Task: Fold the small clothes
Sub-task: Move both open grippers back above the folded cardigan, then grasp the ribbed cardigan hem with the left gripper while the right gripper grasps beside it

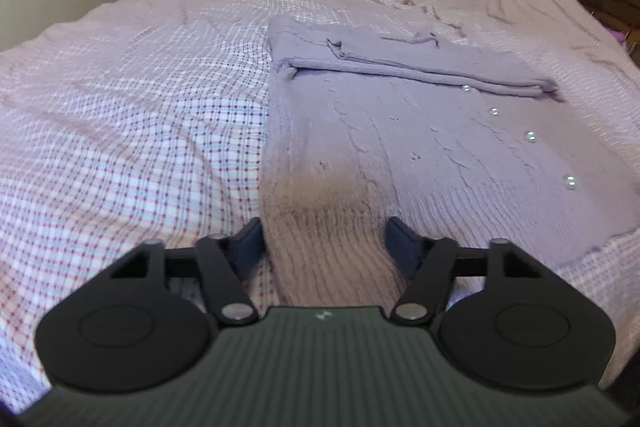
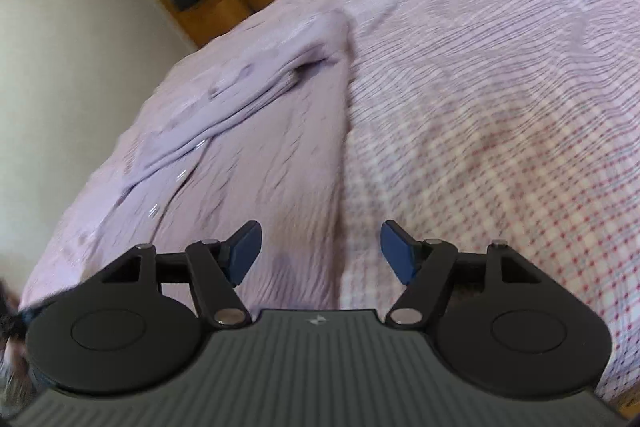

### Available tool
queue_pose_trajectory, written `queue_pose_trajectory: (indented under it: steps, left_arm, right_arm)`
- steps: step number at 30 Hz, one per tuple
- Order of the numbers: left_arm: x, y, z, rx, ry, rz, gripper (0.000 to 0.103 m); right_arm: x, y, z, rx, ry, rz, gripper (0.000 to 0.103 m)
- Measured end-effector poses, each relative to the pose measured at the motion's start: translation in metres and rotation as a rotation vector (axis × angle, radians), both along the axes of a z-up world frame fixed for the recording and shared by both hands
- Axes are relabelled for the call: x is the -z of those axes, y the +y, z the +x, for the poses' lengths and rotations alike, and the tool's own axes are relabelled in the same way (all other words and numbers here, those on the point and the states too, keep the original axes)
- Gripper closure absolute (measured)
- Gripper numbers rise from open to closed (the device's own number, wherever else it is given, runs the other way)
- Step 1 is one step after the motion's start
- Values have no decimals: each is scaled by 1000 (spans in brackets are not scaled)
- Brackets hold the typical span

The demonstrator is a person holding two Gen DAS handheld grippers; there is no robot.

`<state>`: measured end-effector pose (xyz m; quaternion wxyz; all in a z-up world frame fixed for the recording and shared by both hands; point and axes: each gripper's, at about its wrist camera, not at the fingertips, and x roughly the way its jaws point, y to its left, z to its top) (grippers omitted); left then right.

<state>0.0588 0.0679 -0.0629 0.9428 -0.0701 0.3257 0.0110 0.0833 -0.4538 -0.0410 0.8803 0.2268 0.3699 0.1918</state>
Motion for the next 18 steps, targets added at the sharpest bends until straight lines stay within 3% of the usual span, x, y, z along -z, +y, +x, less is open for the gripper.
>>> queue_pose_trajectory:
  steps: [5,12,18]
  left_arm:
    - [-3,17,-12,17,17,-142,49]
    - [-5,20,27,57,14,-196,45]
    - [-3,21,10,43,17,-227,47]
  right_arm:
    - [2,-5,-12,-39,6,70,31]
    - [3,5,3,-40,28,168,31]
    - [6,6,13,-28,41,216,31]
